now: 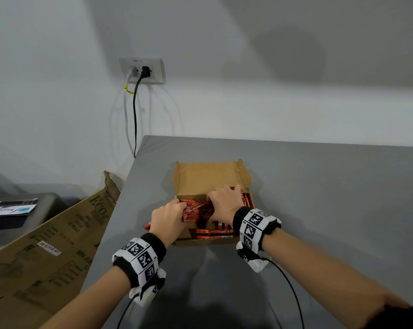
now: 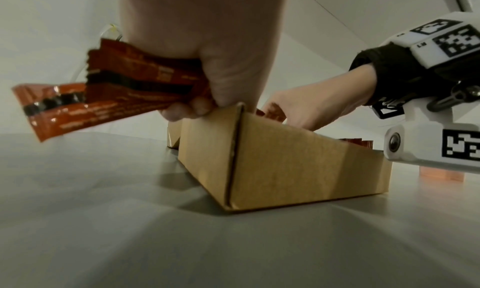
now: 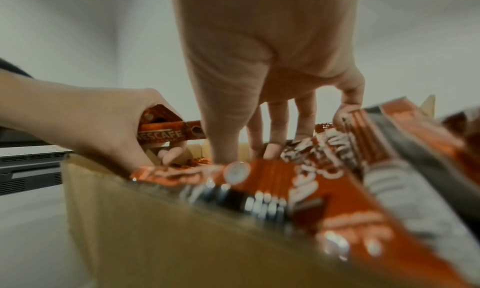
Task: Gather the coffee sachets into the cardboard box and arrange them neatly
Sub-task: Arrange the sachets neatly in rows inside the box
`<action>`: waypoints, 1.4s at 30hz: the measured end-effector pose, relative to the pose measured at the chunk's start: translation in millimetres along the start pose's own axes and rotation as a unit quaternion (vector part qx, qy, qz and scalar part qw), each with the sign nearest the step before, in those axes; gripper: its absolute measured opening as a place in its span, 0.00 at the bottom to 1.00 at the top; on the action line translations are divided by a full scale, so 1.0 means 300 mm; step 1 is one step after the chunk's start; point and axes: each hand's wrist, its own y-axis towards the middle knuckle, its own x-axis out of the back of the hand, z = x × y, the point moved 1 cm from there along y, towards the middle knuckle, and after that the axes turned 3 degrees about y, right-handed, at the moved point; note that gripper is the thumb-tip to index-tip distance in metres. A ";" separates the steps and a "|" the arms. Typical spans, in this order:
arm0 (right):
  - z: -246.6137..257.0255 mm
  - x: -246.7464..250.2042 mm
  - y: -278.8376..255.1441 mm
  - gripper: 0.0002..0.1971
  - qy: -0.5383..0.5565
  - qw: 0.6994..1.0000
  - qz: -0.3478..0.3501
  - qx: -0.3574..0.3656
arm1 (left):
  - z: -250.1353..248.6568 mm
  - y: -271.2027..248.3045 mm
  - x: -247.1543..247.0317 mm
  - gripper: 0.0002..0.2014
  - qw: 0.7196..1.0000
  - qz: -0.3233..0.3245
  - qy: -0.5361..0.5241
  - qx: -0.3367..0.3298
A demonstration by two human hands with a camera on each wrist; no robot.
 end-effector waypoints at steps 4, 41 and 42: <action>0.003 0.003 0.000 0.25 -0.004 1.000 0.003 0.006 | 0.002 0.004 0.001 0.08 1.000 -0.002 0.001 0.001; -0.059 0.127 -0.121 0.13 0.463 0.871 -0.143 0.079 | -0.066 -0.014 0.221 0.12 0.873 0.130 -0.456 -0.112; -0.045 0.123 -0.125 0.12 0.473 0.864 -0.153 0.078 | -0.075 -0.012 0.215 0.11 0.877 0.118 -0.453 -0.108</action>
